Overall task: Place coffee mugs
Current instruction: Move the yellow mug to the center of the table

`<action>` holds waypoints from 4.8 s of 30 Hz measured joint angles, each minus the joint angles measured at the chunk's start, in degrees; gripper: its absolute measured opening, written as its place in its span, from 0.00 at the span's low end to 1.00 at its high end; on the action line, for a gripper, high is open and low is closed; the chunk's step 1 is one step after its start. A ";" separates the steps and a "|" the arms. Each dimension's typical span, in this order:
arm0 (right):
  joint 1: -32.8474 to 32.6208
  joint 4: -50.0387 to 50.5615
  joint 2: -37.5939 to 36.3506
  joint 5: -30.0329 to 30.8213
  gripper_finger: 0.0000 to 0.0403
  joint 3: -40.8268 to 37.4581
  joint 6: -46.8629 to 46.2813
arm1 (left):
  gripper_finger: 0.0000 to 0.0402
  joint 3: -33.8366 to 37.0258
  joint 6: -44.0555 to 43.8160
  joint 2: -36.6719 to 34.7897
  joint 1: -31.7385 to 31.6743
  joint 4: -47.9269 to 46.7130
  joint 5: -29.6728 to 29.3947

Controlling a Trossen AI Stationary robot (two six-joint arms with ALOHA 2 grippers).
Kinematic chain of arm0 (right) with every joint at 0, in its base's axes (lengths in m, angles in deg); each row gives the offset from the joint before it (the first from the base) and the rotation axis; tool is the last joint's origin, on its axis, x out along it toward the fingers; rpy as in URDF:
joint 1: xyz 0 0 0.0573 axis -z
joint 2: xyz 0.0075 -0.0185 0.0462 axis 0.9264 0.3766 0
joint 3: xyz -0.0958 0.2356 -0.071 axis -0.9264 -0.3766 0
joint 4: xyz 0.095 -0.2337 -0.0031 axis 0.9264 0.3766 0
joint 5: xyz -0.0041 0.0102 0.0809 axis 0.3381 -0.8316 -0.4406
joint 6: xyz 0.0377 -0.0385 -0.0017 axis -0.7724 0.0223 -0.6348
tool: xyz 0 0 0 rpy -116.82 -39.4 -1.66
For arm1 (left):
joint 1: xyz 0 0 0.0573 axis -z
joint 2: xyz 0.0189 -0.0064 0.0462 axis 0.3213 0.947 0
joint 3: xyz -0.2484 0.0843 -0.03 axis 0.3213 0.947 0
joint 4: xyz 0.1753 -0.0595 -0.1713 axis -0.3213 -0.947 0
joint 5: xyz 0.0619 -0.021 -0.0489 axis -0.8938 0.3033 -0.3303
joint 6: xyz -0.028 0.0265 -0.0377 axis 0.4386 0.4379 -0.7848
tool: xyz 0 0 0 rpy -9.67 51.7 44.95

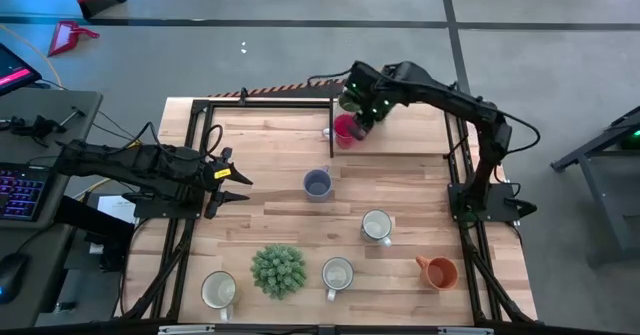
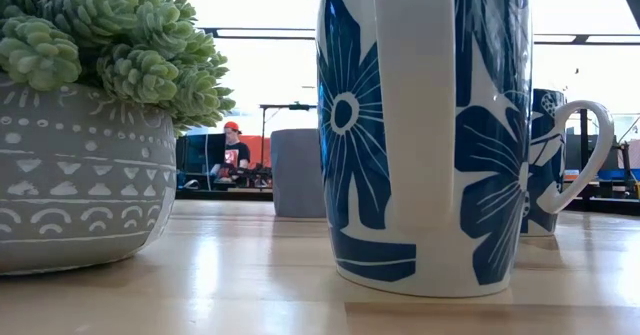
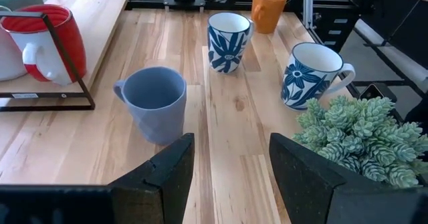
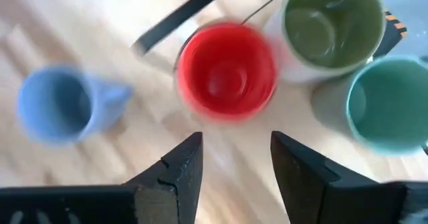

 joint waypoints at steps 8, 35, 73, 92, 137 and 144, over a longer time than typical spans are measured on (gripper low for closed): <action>-9.96 7.25 -10.67 3.59 0.38 -1.75 -1.67 | 0.46 0.00 0.02 -0.02 0.00 0.00 -0.09; -28.83 -37.16 -67.32 3.28 0.38 -70.56 -8.80 | 0.46 0.00 -23.23 0.55 0.02 4.78 -2.84; -28.69 -47.57 -72.34 2.56 0.38 -83.22 -12.88 | 0.46 -25.79 -66.60 33.37 29.24 -27.90 20.73; -28.70 -47.56 -72.34 2.57 0.38 -83.20 -12.72 | 0.46 -25.79 -77.97 50.45 38.46 -27.32 13.98; -28.70 -44.15 -72.26 1.40 0.38 -83.18 -13.80 | 0.04 -25.79 -68.61 63.42 37.87 -33.05 13.18; -28.67 -42.75 -72.26 1.33 0.38 -83.18 -13.88 | 0.03 -25.51 -70.48 57.76 37.33 -39.44 9.87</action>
